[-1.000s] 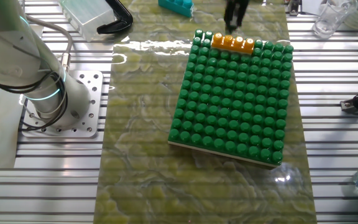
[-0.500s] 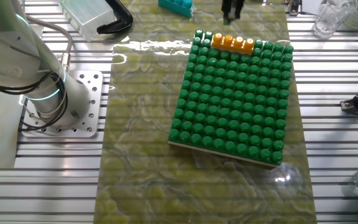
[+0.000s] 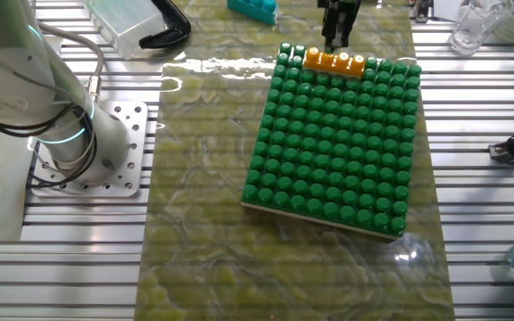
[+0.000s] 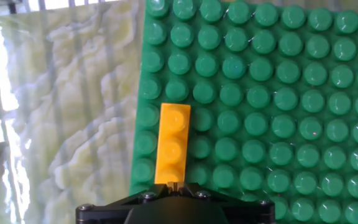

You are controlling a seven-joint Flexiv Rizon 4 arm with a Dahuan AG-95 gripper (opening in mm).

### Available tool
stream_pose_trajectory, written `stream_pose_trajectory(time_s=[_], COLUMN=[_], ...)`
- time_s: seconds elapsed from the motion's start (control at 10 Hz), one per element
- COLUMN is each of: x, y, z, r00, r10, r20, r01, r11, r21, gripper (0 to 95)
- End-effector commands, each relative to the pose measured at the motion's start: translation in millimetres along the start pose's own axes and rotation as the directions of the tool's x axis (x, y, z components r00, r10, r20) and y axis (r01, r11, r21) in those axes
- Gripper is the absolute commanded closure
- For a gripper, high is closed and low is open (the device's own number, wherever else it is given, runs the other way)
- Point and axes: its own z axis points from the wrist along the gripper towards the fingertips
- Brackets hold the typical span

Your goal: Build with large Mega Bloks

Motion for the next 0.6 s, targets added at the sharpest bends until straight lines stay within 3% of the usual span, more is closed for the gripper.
stream_pose_trajectory(time_s=[0.1, 0.6], x=[-1.2, -3.6], y=[10.5, 13.0], z=[5.1, 12.4], r00=[1.000, 1.000], r10=[0.014, 0.012], r20=[0.000, -0.012], r01=[-0.014, -0.012], r11=[1.000, 1.000], r21=[0.007, 0.017], gripper=[95.0, 95.0])
